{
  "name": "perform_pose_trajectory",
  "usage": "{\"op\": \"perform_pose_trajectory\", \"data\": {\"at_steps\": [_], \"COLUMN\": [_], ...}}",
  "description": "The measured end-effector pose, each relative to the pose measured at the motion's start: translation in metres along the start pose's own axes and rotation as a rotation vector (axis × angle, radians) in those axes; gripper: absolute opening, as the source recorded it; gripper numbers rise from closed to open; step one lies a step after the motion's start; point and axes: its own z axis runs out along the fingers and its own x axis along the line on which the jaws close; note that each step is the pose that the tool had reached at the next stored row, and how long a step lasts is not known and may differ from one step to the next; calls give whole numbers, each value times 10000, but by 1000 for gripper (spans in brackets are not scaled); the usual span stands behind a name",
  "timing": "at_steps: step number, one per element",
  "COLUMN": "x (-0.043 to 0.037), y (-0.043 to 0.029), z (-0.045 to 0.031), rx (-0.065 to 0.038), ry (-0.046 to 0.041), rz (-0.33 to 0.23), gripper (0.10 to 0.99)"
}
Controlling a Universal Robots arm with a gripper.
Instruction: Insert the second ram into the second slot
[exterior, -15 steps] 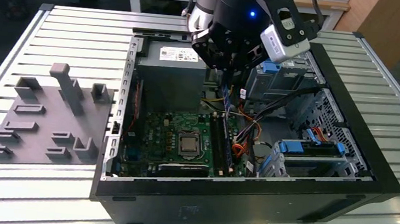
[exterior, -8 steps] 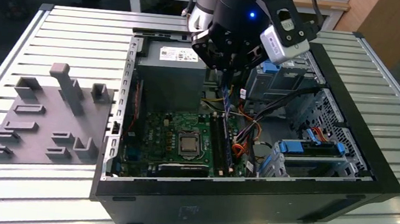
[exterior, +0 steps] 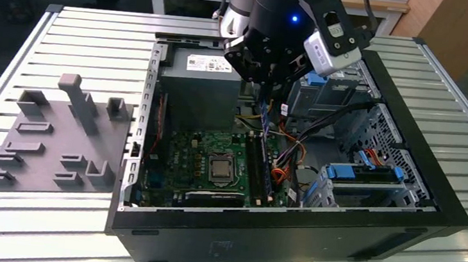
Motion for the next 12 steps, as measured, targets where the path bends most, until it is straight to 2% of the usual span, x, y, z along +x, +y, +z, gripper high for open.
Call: {"op": "perform_pose_trajectory", "data": {"at_steps": [12], "x": [1], "y": [-2], "z": [44], "rx": [0], "ry": [0], "rz": [0], "gripper": [137]}}
